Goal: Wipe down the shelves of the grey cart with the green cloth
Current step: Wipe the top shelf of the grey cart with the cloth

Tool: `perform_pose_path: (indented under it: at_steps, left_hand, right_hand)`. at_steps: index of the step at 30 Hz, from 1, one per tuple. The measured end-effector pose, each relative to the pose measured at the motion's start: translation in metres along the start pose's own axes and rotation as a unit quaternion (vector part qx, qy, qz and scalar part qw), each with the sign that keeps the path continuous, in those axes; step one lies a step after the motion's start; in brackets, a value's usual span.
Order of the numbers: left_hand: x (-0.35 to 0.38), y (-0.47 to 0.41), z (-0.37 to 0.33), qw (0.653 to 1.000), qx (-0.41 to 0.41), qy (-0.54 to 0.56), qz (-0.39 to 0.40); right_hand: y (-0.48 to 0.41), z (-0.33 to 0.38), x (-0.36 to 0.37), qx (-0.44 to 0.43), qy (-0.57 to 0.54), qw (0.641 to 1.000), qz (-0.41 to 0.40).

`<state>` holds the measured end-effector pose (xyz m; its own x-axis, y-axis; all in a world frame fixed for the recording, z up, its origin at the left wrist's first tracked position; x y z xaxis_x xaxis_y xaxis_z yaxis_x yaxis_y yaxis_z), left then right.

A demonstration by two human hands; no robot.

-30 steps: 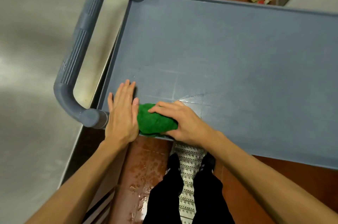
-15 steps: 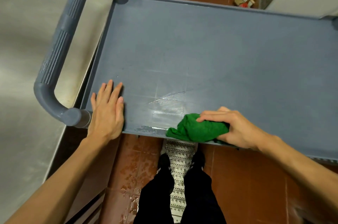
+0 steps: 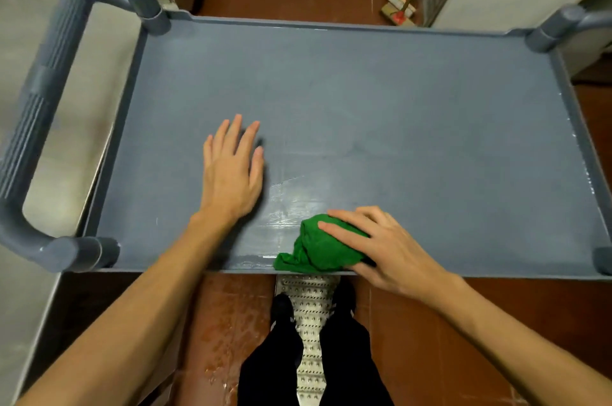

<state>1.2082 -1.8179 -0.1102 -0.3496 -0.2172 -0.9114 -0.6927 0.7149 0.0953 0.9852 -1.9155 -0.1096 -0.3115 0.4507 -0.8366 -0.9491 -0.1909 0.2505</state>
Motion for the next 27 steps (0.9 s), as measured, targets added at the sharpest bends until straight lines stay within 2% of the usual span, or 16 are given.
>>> perform_pose_path:
  at_steps: [5,9,11,14,16,19,22,27]
  left_hand:
    - [0.026,-0.068,-0.013,0.997,0.026,-0.051,0.046]
    - [0.036,-0.064,-0.007,0.998,0.032,-0.055,0.024]
    - [0.037,-0.065,-0.006,0.997,0.031,-0.061,0.022]
    - [0.035,-0.066,-0.007,0.998,0.034,-0.058,0.019]
    - [0.034,-0.065,-0.007,0.998,0.035,-0.052,0.013]
    - [0.032,-0.066,-0.008,0.999,0.032,-0.036,0.01]
    - [0.029,-0.069,-0.006,0.999,0.033,-0.004,0.027]
    - [0.013,-0.095,0.009,0.981,0.105,-0.072,0.149]
  right_hand:
    - [-0.004,-0.01,0.001,0.0,-0.01,1.0,0.009]
    - [-0.01,-0.036,-0.008,0.023,-0.043,0.999,-0.014]
    - [-0.016,-0.07,-0.032,0.071,-0.066,0.992,-0.08]
    - [-0.022,-0.143,-0.082,0.19,-0.055,0.962,-0.187]
    - [-0.023,-0.197,-0.114,0.274,-0.034,0.932,-0.236]
    - [-0.018,-0.251,-0.134,0.373,-0.084,0.88,-0.282]
    - [-0.031,-0.23,-0.12,0.363,-0.094,0.88,-0.292]
    - [-0.067,-0.141,-0.088,0.255,-0.126,0.927,-0.247]
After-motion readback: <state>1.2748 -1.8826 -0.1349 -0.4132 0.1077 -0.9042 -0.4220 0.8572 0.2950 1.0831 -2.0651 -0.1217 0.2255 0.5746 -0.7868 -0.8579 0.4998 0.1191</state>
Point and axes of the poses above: each hand's wrist, its own y-axis away from the middle knuckle, its own x-axis out of the palm, z = x × y, the point moved 10 cm from there along -y, towards the middle knuckle, and after that the axes turned 13 degrees about z, right-handed, at the moved point
